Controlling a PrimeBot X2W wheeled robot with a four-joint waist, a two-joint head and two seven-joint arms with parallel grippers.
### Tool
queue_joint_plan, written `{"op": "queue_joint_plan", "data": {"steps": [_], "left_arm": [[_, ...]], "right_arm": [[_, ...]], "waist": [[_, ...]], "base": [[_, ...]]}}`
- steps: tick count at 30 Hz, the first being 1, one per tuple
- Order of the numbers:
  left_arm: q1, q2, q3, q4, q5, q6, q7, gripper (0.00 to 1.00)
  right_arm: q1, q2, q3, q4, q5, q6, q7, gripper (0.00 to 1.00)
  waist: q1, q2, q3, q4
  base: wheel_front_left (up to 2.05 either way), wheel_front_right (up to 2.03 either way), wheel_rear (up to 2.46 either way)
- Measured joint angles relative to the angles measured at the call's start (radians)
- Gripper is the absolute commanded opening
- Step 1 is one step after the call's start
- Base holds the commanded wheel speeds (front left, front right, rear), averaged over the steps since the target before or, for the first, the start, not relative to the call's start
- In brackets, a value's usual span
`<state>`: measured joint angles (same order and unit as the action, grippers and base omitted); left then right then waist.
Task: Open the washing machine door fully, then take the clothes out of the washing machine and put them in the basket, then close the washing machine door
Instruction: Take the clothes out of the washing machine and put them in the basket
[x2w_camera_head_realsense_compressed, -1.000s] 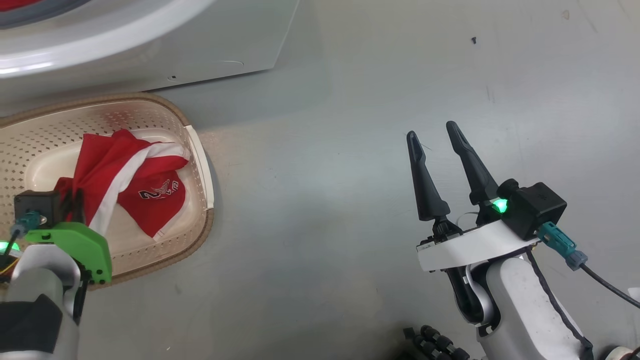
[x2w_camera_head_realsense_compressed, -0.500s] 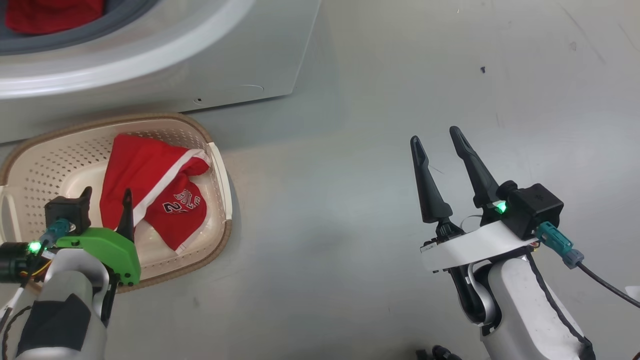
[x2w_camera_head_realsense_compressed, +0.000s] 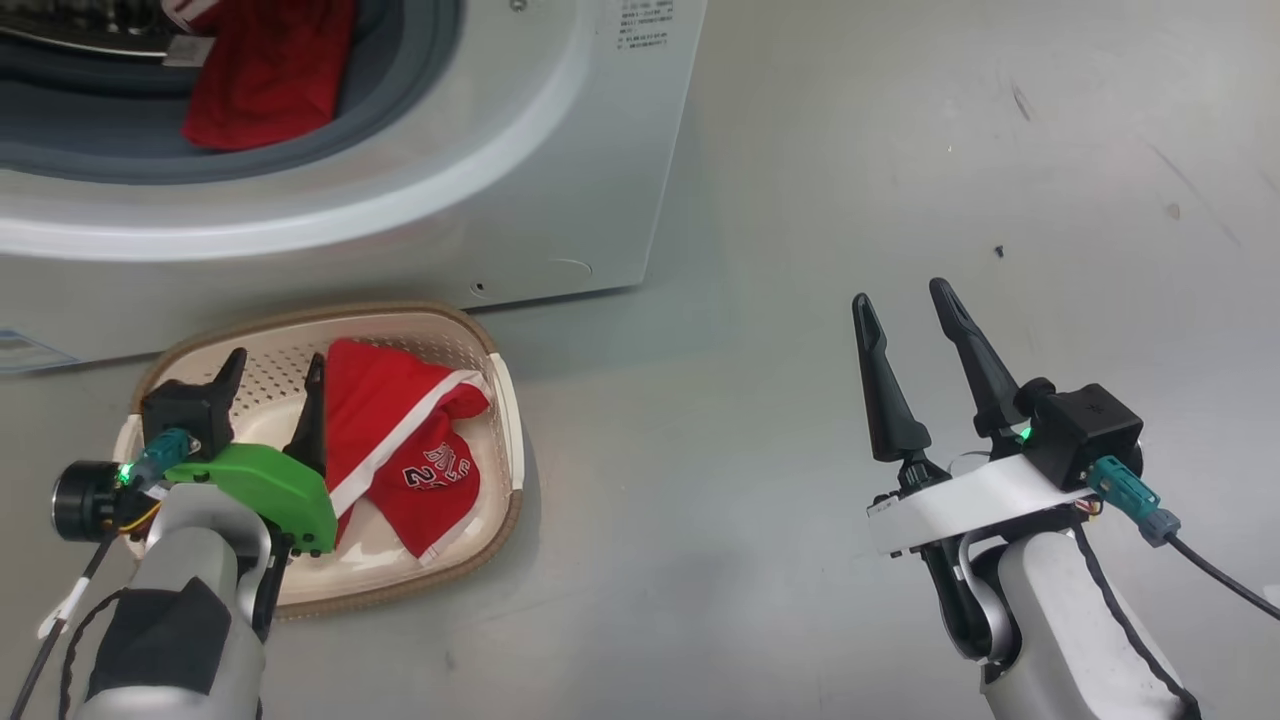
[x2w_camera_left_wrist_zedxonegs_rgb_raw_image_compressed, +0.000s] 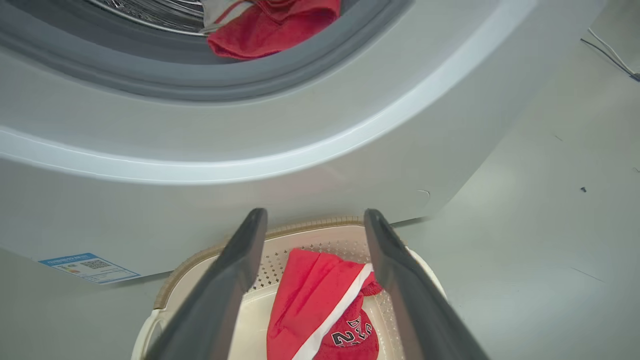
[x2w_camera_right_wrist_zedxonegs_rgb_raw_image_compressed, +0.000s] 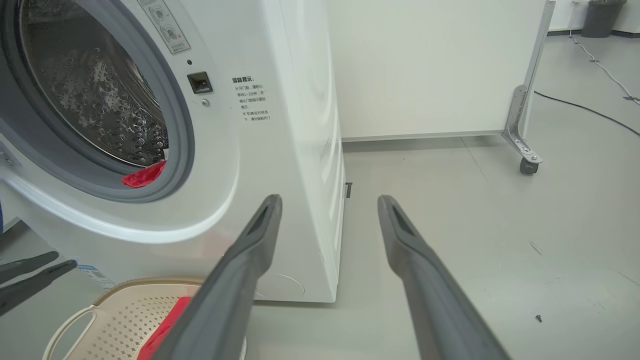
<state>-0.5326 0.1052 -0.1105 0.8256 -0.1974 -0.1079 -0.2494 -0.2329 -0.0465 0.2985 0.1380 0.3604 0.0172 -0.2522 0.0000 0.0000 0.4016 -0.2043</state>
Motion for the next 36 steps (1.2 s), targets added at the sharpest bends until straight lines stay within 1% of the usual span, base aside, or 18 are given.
{"op": "queue_joint_plan", "data": {"steps": [3,14,19,23,29,31,36], "left_arm": [[0.009,-0.009,0.004,-0.029,-0.011,-0.001,-0.002,1.0],[0.111,-0.027,0.032,-0.22,-0.015,-0.003,-0.002,1.0],[0.154,-0.035,0.036,-0.266,-0.016,-0.003,-0.002,1.0],[0.206,-0.035,0.045,-0.306,-0.016,-0.003,-0.002,1.0],[0.284,-0.037,0.049,-0.362,-0.016,-0.003,-0.002,1.0],[0.3,-0.038,0.049,-0.383,-0.015,-0.003,-0.002,1.0],[0.34,-0.043,0.049,-0.422,-0.015,-0.004,-0.002,1.0]], "right_arm": [[0.018,0.0,-0.014,0.007,-0.002,0.002,0.0,1.0],[0.087,0.0,-0.063,0.013,-0.012,0.012,0.0,1.0],[0.119,0.0,-0.079,0.013,-0.013,0.014,0.0,1.0],[0.15,-0.001,-0.084,0.016,-0.019,0.025,0.0,1.0],[0.179,-0.001,-0.086,0.014,-0.029,0.026,0.0,1.0],[0.184,0.0,-0.09,0.012,-0.029,0.034,0.0,1.0],[0.194,0.0,-0.095,0.008,-0.029,0.035,0.0,1.0]], "waist": [[0.0,0.0,-0.037,0.016],[0.0,0.0,-0.161,0.076],[0.0,0.0,-0.198,0.097],[0.0,0.0,-0.234,0.115],[-0.0001,0.0,-0.278,0.129],[-0.0001,0.0,-0.286,0.131],[0.0,0.0,-0.303,0.133]], "base": [[0.0,0.0,0.0],[0.0,0.0,0.0],[0.0,0.0,0.0],[0.0,0.0,0.0],[0.0,0.0,0.0],[0.0,0.0,0.0],[0.0,0.0,0.0]]}}
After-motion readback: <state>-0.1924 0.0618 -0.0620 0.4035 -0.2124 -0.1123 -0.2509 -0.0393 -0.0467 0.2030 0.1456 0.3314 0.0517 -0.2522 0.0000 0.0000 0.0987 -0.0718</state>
